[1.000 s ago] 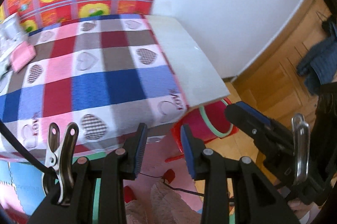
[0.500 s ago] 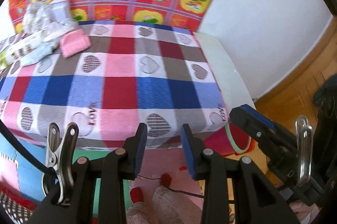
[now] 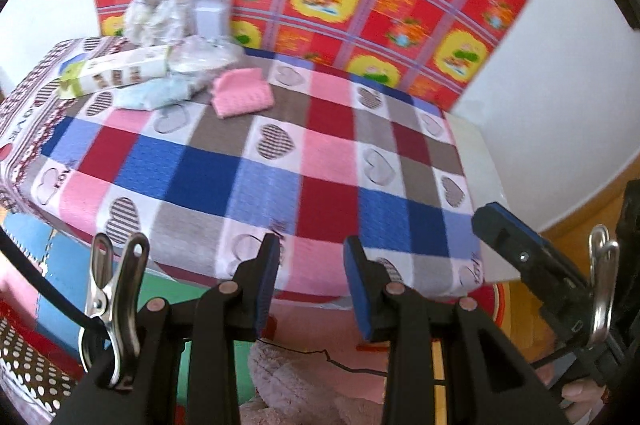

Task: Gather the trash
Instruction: 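Move both tools back toward the trash pile on the bed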

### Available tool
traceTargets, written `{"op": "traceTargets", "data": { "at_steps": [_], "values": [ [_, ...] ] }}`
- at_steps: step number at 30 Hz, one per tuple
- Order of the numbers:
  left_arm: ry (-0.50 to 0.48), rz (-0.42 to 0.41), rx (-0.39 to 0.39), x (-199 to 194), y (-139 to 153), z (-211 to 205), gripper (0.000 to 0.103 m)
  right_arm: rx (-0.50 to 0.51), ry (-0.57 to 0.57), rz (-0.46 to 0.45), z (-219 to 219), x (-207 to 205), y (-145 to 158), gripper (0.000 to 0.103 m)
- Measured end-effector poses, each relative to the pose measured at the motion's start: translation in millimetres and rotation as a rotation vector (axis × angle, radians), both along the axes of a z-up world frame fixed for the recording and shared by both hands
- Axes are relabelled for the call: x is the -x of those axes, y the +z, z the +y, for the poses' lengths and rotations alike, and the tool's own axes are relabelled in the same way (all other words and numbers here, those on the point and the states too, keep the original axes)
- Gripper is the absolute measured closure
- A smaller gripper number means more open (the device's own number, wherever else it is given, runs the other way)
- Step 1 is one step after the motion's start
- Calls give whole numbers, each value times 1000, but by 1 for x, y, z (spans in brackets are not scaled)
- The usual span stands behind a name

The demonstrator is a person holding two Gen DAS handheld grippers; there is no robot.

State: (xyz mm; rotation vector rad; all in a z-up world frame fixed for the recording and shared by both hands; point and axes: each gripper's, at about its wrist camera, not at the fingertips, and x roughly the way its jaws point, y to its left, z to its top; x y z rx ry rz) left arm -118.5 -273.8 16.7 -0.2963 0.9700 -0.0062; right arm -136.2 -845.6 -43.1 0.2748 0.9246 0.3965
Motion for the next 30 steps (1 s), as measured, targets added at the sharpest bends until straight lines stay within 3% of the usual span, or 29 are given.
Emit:
{"op": "traceTargets", "data": {
  "at_steps": [17,30],
  "values": [
    [149,32,-27,-70,-4,91,69,-47,97,50,46,-94,-31,70],
    [222,32,-4,-112,-4,142,69,-49,174,55,90,-162,-42,70]
  ]
}}
